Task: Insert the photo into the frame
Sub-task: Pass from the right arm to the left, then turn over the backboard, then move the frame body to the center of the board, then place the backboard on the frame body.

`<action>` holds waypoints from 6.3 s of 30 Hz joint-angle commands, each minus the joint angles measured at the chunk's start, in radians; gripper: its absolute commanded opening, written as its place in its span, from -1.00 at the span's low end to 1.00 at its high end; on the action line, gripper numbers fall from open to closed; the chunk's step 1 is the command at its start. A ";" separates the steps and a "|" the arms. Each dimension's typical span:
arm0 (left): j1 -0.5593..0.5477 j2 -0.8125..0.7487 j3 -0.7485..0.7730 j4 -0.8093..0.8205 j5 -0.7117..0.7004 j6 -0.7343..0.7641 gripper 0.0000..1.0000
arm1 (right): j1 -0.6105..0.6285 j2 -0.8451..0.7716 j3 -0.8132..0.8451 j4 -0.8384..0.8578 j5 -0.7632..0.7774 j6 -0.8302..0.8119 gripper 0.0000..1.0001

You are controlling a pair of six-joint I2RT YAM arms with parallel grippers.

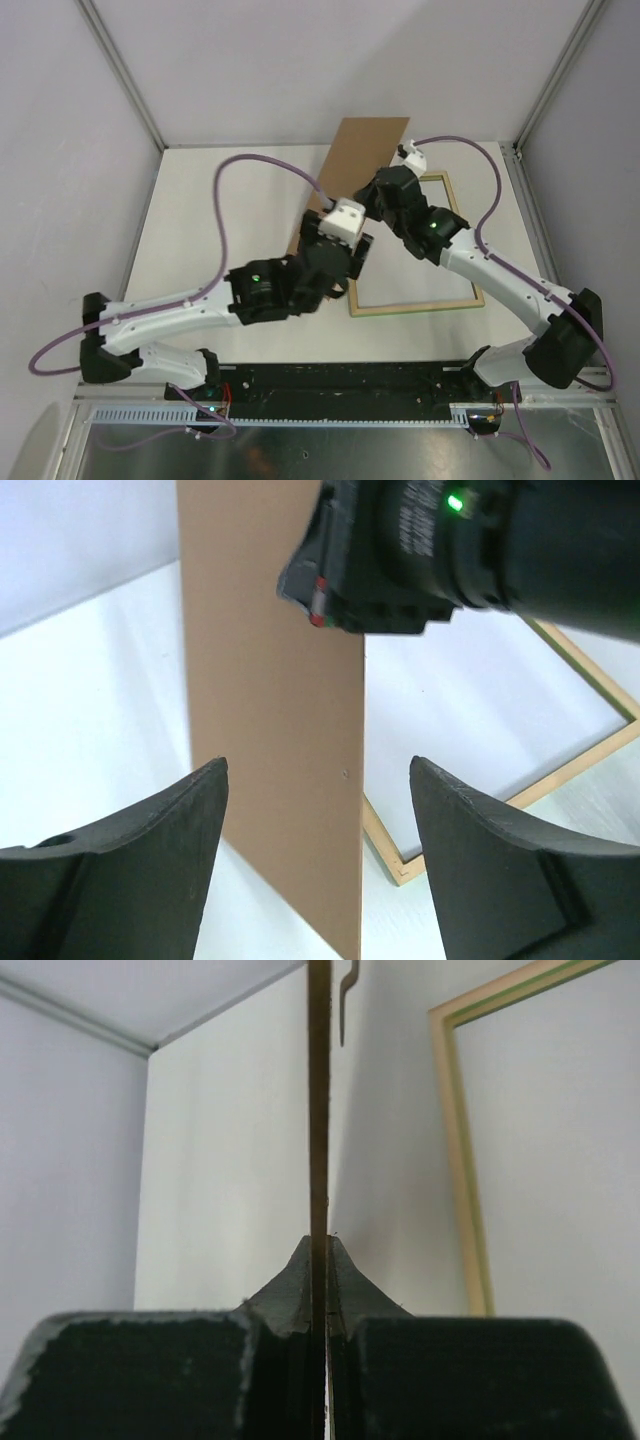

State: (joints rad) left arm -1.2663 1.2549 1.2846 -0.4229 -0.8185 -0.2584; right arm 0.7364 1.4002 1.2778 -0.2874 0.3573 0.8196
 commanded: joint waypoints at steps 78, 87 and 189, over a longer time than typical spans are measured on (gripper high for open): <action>0.090 0.508 0.440 -0.294 -0.244 0.063 -1.00 | -0.256 0.091 0.387 -0.207 -0.199 0.045 -0.97; 0.122 0.447 0.480 -0.289 -0.288 0.067 -1.00 | -0.256 0.027 0.365 -0.173 -0.219 -0.035 0.29; 0.959 0.149 -0.395 0.727 1.509 -0.722 -1.00 | -0.764 0.187 -0.403 0.059 -0.540 -0.129 -0.20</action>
State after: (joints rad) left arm -0.3172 1.3991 0.8871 0.1085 0.5999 -0.9691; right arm -0.0280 1.5692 0.8604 -0.2565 -0.1619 0.7017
